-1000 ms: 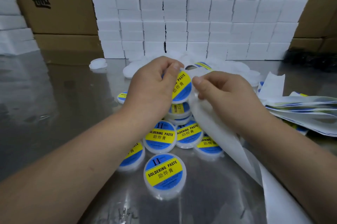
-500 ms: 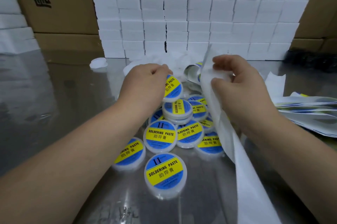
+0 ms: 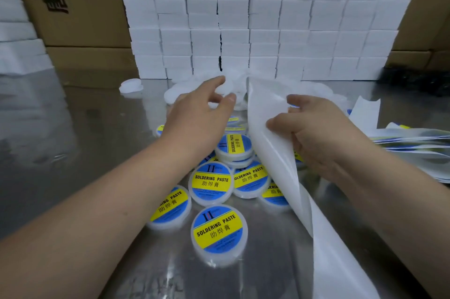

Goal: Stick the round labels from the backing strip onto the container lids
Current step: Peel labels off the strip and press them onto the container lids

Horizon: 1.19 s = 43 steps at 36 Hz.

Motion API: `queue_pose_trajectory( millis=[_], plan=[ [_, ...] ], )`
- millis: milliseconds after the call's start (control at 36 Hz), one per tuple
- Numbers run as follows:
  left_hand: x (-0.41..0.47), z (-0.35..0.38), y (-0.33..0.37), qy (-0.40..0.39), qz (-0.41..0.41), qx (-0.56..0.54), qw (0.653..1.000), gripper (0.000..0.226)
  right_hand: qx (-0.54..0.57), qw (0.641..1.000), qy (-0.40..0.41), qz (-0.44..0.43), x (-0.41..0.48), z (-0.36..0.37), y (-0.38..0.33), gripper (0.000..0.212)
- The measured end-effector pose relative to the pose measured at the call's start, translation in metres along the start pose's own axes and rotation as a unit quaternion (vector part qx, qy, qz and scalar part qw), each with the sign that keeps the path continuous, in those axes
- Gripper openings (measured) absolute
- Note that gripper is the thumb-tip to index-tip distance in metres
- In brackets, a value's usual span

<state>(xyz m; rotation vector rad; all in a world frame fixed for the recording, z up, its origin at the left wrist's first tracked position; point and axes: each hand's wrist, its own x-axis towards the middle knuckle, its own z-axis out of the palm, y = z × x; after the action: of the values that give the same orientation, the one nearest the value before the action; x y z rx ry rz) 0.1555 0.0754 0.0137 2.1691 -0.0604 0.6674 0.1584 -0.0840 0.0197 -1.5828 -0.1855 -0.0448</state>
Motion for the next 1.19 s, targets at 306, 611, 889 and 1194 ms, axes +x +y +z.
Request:
queue_pose_trajectory(
  millis=[306,611,889,1194],
  plan=[
    [-0.003,0.001,0.004,-0.06,0.02,-0.163,0.985,0.021,-0.169,0.967,-0.172,-0.078,-0.01,0.001,-0.002,0.042],
    [-0.011,0.002,0.007,-0.069,0.067,-0.133,0.986,0.034,-0.127,0.962,-0.237,-0.055,-0.013,-0.002,-0.004,0.034],
    [-0.017,-0.001,0.015,-0.007,0.146,-0.09,0.985,0.024,0.034,0.991,-0.115,0.052,0.002,-0.001,-0.004,0.039],
    [-0.027,-0.001,0.024,-0.025,0.248,0.014,0.968,0.027,0.031,0.998,-0.021,0.053,0.001,-0.002,-0.005,0.023]
  ],
)
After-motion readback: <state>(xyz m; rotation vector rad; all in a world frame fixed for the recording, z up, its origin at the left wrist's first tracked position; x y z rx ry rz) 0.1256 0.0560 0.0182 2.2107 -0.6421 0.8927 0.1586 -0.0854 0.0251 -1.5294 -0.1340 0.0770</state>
